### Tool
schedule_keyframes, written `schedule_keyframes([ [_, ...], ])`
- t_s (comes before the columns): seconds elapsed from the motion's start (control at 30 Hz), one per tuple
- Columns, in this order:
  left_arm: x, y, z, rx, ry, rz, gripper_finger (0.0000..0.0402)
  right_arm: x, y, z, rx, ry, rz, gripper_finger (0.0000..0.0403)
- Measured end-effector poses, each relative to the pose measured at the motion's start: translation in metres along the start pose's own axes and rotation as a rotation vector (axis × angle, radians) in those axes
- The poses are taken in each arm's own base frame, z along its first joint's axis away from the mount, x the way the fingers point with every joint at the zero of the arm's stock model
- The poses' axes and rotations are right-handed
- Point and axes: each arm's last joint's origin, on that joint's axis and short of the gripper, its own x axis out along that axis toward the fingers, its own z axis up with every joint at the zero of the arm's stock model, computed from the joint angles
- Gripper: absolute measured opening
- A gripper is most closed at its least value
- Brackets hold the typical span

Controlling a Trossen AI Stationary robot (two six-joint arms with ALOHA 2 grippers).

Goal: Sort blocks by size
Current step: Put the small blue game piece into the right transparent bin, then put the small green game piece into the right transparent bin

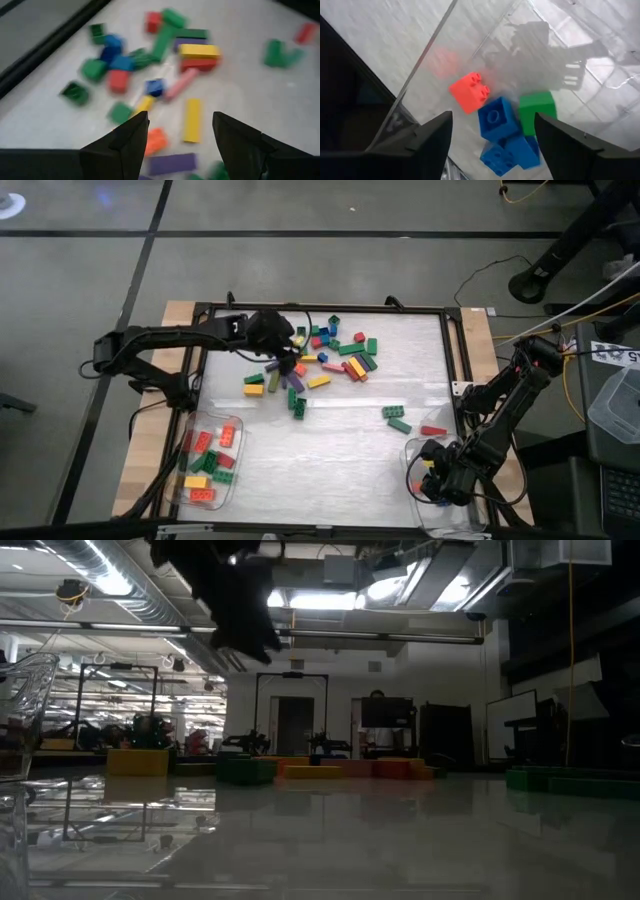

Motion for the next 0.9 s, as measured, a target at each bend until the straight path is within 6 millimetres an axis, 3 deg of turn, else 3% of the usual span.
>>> schedule_keyframes([
  [0.2,0.017,0.044,0.000,-0.064,0.026,0.216,0.0210,0.000,0.002,0.000,0.001,0.001,0.016,0.0278],
  [0.5,0.049,0.096,-0.008,-0.053,0.161,0.335,0.0210,0.000,0.002,0.002,0.000,-0.078,0.035,0.0276],
  [0.73,0.080,0.110,-0.024,-0.019,0.292,0.343,0.0210,0.000,0.002,0.002,0.000,-0.084,0.036,0.0276],
  [0.9,0.090,0.112,-0.033,-0.009,0.361,0.342,0.0210,0.000,0.002,0.002,-0.006,-0.085,0.036,0.0276],
])
